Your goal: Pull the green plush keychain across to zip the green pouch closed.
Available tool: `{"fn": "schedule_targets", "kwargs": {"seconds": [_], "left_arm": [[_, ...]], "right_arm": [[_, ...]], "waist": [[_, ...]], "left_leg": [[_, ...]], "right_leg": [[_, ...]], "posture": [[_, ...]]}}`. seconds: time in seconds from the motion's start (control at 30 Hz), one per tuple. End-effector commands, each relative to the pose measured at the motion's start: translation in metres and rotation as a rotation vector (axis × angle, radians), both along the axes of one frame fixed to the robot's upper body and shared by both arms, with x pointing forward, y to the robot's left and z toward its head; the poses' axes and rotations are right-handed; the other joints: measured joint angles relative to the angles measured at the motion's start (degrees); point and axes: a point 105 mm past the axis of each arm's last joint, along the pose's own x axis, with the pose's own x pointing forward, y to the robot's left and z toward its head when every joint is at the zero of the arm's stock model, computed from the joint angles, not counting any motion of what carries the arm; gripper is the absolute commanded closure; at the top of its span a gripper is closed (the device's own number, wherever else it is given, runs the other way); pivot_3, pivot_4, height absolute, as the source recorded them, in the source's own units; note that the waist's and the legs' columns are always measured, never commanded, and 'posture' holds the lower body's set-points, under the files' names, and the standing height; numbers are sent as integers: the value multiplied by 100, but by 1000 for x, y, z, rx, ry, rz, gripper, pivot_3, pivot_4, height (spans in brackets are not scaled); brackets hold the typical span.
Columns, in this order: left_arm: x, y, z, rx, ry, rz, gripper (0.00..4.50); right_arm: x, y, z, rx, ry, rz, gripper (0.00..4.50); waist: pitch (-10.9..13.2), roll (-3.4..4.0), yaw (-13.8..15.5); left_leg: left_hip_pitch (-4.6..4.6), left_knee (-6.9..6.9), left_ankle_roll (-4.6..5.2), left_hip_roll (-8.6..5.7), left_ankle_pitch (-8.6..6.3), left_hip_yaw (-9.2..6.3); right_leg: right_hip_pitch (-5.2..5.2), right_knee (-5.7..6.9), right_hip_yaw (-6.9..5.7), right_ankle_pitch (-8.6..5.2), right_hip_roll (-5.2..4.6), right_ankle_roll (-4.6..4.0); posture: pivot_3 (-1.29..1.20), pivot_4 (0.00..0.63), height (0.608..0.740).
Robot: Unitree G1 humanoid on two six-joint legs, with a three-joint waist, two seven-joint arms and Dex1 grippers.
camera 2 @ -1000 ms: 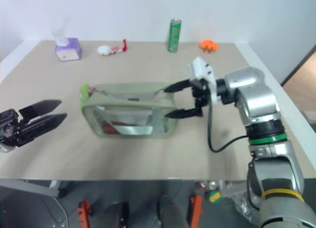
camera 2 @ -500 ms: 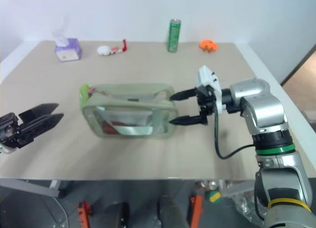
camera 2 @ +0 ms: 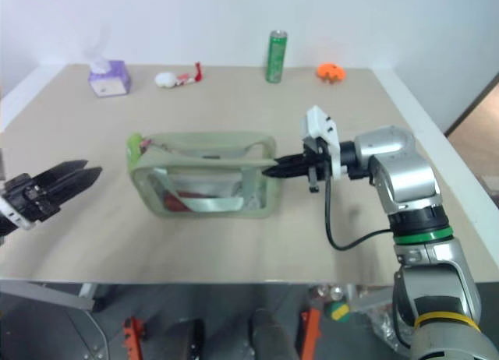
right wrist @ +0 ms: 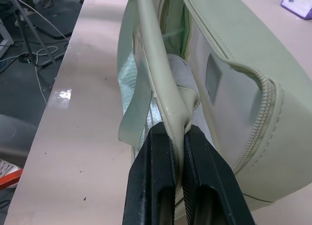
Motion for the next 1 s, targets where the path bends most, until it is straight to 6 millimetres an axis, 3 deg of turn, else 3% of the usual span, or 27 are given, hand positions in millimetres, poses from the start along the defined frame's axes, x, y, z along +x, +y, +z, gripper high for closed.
{"fn": "schedule_targets", "kwargs": {"seconds": [0.03, 0.17, 0.27, 0.5, 0.6, 0.9, 1.0], "left_arm": [[17, -7, -2, 10, -12, 26, 350], [34, -16, -5, -5, -13, 8, 350], [40, -23, 5, -40, -44, -29, 350], [50, -23, 6, -56, -34, -36, 350], [50, -26, 4, -59, -28, -52, 1176], [48, -35, 8, -64, -35, -115, 4267], [49, -37, 10, -63, -44, -119, 4442]], "right_arm": [[-3, 2, 7, 1, -40, 20, 4472], [-5, 3, 7, 6, -43, 20, 4472], [-7, 1, 7, 6, -44, 19, 4472], [-10, -2, 5, 10, -45, 0, 4472], [-10, -3, 4, 11, -49, -7, 4500], [-9, -3, 5, 14, -56, -12, 4500], [-9, -2, 4, 13, -56, -10, 4500]], "waist": [[-1, -2, 12], [-2, -3, 9], [-2, -3, 10], [-2, -3, -5], [-2, -3, -2], [-2, -3, 0], [-2, -3, -1]], "left_leg": [[-1, 0, 0, -2, 0, -1], [-2, -1, 0, -1, 0, -2], [-2, -3, 0, 1, 0, -5], [0, -3, 0, 3, 0, -7], [-2, -1, 0, 2, 0, -10], [-2, 0, 0, 2, 0, -10], [-1, 0, 0, 2, 0, -9]], "right_leg": [[1, 0, 0, 7, 0, 13], [-1, 1, -1, 10, 1, 16], [-1, 0, -1, 10, 5, 15], [-1, 2, 0, 11, 9, 15], [1, 2, 0, 11, 9, 16], [2, 2, 0, 12, 9, 17], [1, 2, 1, 12, 9, 17]], "posture": [[0, 150, 740], [0, 150, 740], [0, 150, 740], [0, 150, 740], [0, 150, 740], [0, 150, 740], [0, 150, 740]]}}
